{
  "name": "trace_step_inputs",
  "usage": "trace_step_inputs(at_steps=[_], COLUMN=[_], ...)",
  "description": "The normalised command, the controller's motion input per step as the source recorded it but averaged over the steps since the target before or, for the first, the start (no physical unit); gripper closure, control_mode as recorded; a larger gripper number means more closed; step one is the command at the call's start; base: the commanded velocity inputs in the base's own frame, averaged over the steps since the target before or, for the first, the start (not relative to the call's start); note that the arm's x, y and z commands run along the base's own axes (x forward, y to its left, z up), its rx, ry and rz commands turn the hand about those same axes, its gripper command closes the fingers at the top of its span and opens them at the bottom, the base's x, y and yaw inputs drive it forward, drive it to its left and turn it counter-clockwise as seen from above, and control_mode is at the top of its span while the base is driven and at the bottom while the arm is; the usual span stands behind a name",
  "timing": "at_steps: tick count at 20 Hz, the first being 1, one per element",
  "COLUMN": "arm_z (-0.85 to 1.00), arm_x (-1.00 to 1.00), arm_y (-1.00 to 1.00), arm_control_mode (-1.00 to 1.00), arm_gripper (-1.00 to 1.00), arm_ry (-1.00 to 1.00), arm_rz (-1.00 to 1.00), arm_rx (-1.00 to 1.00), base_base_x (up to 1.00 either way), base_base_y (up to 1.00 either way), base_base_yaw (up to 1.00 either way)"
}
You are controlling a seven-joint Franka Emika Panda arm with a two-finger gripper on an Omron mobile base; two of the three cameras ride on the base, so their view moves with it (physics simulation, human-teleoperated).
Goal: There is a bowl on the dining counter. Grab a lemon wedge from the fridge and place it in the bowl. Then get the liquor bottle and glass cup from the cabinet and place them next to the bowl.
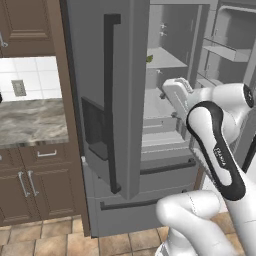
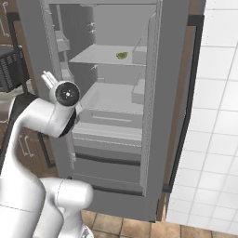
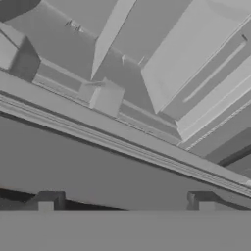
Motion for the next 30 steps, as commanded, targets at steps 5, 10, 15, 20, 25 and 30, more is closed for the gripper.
trace_step_inputs(at_steps=[5,10,15,20,25,30], arm_z=[-0.03,-0.14,-0.15,-0.08,0.00,0.00], arm_x=[0.59,0.55,0.33,0.08,-0.34,-0.38], arm_y=[0.00,0.08,0.27,0.59,0.88,0.90], arm_control_mode=[-1.00,-1.00,-1.00,-1.00,-1.00,-1.00], arm_gripper=[-1.00,-1.00,-1.00,-1.00,-1.00,-1.00], arm_ry=[0.08,0.11,0.09,0.04,0.00,0.00], arm_rz=[0.03,0.06,0.07,0.09,0.08,0.08], arm_rx=[0.12,0.09,0.06,0.00,-0.09,-0.11], base_base_x=[0.00,0.00,0.00,0.00,0.00,0.00], base_base_y=[0.00,0.00,0.00,0.00,0.00,0.00], base_base_yaw=[0.00,0.00,0.00,0.00,0.00,0.00])
